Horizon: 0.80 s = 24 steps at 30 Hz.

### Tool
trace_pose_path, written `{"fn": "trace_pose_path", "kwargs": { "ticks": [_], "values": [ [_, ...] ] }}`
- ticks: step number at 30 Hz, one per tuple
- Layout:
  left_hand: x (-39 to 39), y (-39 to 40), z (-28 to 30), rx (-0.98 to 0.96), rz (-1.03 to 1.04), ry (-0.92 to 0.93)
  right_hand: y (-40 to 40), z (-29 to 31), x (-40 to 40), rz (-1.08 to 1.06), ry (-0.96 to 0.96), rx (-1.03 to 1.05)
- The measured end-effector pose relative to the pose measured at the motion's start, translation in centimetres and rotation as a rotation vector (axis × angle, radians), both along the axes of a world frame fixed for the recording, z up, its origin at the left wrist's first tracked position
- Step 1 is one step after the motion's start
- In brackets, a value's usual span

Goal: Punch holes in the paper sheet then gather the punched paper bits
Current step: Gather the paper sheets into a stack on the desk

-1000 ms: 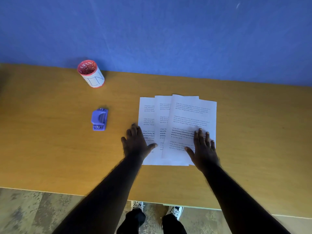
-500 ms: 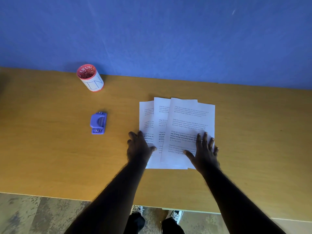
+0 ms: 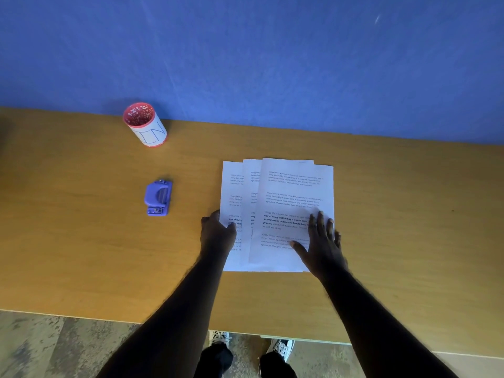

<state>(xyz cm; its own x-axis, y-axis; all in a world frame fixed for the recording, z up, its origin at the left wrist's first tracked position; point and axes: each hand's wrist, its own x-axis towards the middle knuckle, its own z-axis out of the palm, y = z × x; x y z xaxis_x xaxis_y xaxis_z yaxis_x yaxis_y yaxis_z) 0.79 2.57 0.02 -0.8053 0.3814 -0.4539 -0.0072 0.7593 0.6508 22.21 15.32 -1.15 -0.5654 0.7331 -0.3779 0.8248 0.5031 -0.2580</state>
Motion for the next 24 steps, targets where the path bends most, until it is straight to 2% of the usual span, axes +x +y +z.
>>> {"fn": "trace_pose_path", "kwargs": {
  "ticks": [11, 18, 21, 24],
  "values": [
    [0.9, 1.0, 0.4, 0.071, -0.196, -0.051, -0.6, 0.2, -1.5, 0.097, 0.111, -0.089],
    [0.6, 0.5, 0.6, 0.166, -0.138, -0.196, -0.3, 0.4, -2.2, 0.129, 0.139, -0.239],
    [-0.2, -0.2, 0.4, 0.214, -0.032, -0.346, 0.7, 1.3, -2.4, 0.005, 0.257, -0.293],
    [-1.2, -0.7, 0.1, 0.267, 0.076, -0.554, 2.4, 2.8, -2.5, -0.272, 0.343, -0.227]
  ]
}}
